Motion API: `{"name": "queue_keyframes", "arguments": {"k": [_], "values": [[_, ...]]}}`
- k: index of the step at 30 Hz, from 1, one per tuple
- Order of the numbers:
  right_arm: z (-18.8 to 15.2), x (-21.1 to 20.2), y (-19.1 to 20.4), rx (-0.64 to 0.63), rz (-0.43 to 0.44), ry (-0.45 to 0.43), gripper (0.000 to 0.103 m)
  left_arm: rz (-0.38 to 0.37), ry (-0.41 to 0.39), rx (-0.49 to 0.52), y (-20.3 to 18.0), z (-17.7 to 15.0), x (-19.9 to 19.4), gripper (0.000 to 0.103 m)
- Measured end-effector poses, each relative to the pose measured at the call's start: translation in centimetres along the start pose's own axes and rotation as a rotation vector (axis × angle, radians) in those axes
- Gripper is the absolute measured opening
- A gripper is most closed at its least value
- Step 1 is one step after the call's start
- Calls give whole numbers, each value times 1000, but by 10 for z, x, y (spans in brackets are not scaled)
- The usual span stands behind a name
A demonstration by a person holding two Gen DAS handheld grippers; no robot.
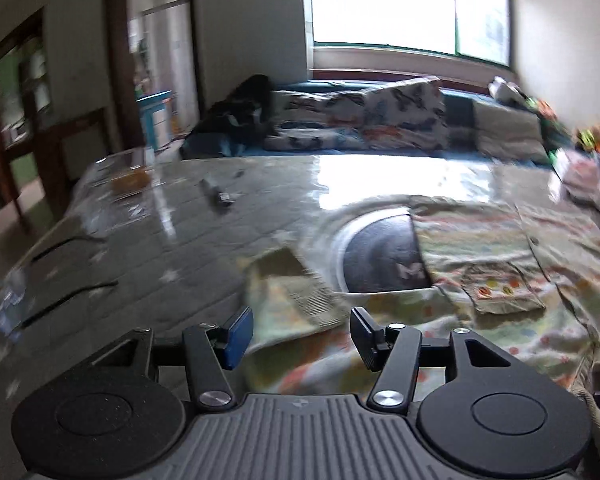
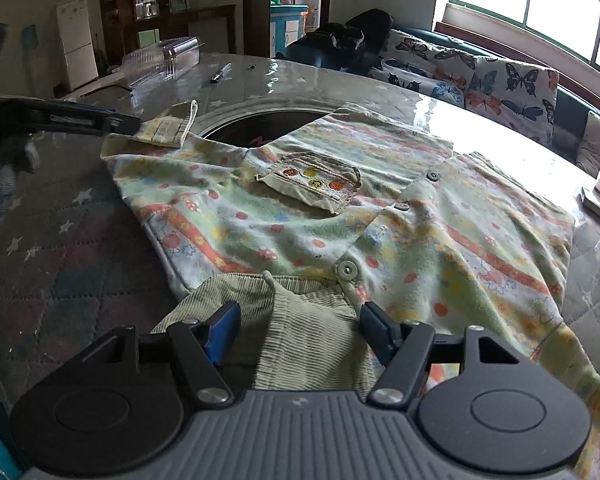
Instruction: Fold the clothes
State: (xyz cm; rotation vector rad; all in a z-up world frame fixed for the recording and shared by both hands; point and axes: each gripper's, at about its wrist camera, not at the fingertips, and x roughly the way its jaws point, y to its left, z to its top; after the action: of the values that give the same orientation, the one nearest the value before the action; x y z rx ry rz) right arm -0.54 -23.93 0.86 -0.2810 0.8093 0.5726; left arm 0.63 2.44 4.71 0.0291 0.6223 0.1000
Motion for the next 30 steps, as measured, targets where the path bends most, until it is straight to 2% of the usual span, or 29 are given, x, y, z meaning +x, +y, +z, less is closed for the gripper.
{"name": "queue_keyframes", "arguments": {"k": [8,18,21,22,25,30], "values": [[1,2,-1,12,-4,4,71,-56,27,117,-18,-5,37,55],[1,3,-4,34,1,9,74,-62,3,73,-4,-15,43,45],[1,4,-4,38,1,8,74,-59,-2,54,0,-14,43,37],[1,4,-4,38,1,8,74,-57,-3,46,1,-14,44,31],[2,4,-4,39,1,8,74,-52,-6,22,6,-13,44,21],[2,4,-4,38,0,9,74,-55,-29,-32,15,-12,38,7]]}}
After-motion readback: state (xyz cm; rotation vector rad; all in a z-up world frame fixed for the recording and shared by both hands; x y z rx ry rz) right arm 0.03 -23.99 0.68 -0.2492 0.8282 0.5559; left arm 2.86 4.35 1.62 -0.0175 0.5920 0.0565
